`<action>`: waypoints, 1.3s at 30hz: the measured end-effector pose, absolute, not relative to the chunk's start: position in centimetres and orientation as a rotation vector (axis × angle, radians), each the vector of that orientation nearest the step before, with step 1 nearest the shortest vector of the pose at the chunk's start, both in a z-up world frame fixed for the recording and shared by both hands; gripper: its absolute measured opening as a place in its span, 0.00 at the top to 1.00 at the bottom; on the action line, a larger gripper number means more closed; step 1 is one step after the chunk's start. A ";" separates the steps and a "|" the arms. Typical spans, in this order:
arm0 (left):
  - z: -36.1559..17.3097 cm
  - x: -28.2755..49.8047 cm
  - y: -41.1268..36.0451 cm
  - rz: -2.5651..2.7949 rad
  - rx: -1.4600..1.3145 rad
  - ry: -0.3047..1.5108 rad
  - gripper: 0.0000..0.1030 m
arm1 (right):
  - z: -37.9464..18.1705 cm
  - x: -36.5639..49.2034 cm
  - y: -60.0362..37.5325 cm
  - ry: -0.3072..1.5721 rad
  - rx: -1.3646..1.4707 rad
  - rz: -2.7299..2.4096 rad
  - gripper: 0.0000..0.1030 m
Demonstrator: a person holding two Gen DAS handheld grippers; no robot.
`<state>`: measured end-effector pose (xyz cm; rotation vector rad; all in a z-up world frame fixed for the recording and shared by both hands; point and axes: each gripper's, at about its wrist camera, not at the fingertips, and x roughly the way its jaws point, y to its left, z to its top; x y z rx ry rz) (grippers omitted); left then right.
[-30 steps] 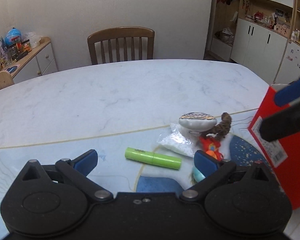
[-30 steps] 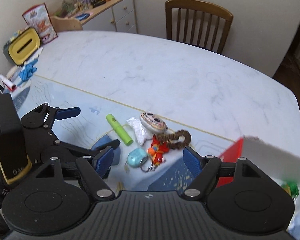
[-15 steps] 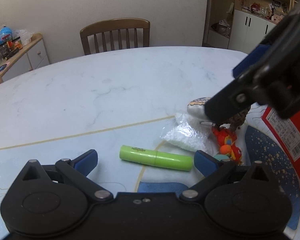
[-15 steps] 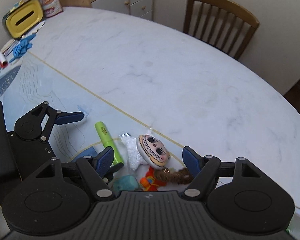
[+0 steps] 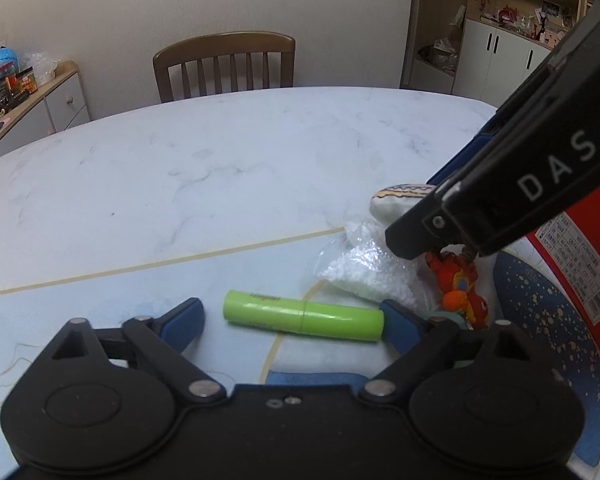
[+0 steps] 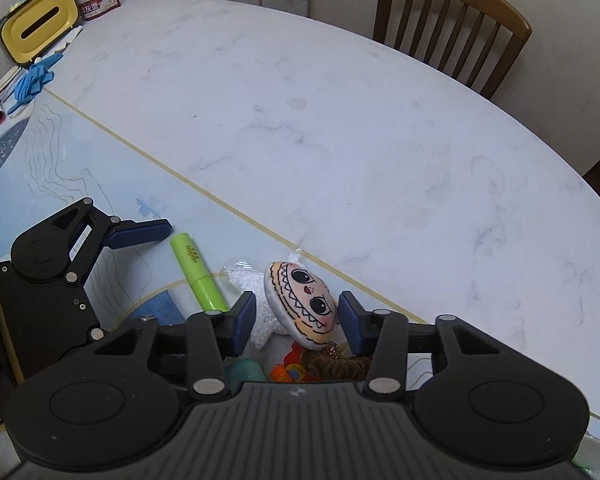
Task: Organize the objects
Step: 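Grasp the green tube with the left gripper while the right grasps the plush doll face, then carry the green tube and plush doll with both grippers over the box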
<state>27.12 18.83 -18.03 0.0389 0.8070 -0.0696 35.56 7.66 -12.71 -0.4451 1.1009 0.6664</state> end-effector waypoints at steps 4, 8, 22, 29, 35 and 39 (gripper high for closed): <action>-17.9 27.2 18.7 -0.084 0.043 0.803 0.23 | -12.7 35.6 7.7 1.097 -0.438 0.669 0.66; -17.7 27.3 19.0 -0.088 0.019 0.809 0.23 | -12.5 35.5 7.7 1.081 -0.437 0.658 0.68; -12.8 25.1 19.1 -0.117 -0.067 0.784 0.23 | -6.9 33.2 4.8 1.013 -0.306 0.657 0.68; -9.4 23.0 18.0 -0.163 -0.113 0.756 0.23 | -3.9 30.5 1.6 0.979 -0.221 0.653 0.68; -6.7 21.2 16.0 -0.186 -0.089 0.738 0.23 | -2.0 28.1 -2.0 0.957 -0.149 0.640 0.68; -5.5 20.4 14.1 -0.188 -0.065 0.753 0.23 | -1.0 26.7 -5.1 0.940 -0.107 0.622 0.68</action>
